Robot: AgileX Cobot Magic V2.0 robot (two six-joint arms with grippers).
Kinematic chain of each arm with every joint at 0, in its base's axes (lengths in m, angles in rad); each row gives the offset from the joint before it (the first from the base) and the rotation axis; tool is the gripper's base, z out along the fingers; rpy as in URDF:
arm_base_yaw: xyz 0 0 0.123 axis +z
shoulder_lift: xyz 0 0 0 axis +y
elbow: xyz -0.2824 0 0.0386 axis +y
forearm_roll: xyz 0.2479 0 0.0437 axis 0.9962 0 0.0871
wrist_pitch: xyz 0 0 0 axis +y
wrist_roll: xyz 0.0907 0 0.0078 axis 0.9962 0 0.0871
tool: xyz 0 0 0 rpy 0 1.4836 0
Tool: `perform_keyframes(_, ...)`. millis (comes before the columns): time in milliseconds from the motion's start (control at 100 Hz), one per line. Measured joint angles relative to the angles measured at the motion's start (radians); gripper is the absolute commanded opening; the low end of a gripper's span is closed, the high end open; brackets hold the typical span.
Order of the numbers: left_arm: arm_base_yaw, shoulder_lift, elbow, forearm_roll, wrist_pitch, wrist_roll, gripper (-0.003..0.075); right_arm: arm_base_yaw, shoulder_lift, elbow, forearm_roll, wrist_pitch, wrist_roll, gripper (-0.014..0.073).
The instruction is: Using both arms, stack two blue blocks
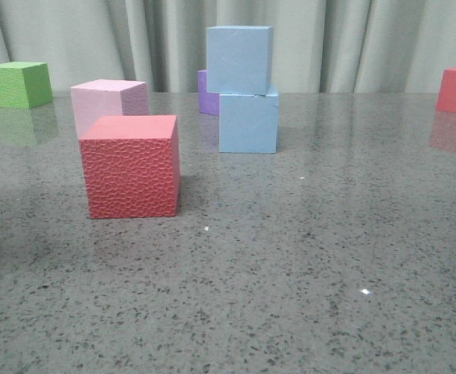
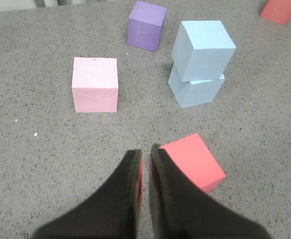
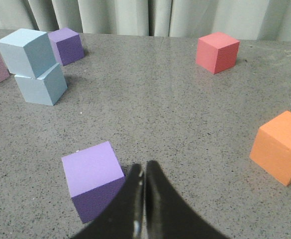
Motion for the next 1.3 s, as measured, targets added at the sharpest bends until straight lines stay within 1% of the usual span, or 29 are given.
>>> perform_keyframes(110, 0.0, -0.12, 0.122, 0.0, -0.059, 0.0, -0.0019, 0.0, -0.016, 0.02, -0.004, -0.004, 0.0, -0.0066)
perform_keyframes(240, 0.0, -0.249, 0.24, 0.002, -0.108, 0.0, -0.0019, 0.0, -0.058, 0.053, -0.006, -0.044, 0.0, -0.0066)
perform_keyframes(420, 0.0, -0.386, 0.389, 0.004, -0.125, 0.0, -0.0019, 0.0, -0.14, 0.1, -0.021, -0.093, 0.0, -0.0069)
perform_keyframes(600, 0.0, -0.51, 0.505, 0.004, -0.149, 0.0, -0.0019, 0.0, -0.145, 0.135, -0.023, -0.093, 0.0, -0.0069)
perform_keyframes(760, 0.0, -0.564, 0.53, -0.002, -0.149, 0.0, -0.0019, 0.0, -0.145, 0.137, -0.023, -0.121, 0.0, -0.0069)
perform_keyframes(1300, 0.0, -0.566, 0.53, -0.002, -0.153, 0.0, -0.0019, 0.0, -0.145, 0.138, -0.023, -0.123, 0.0, -0.0069)
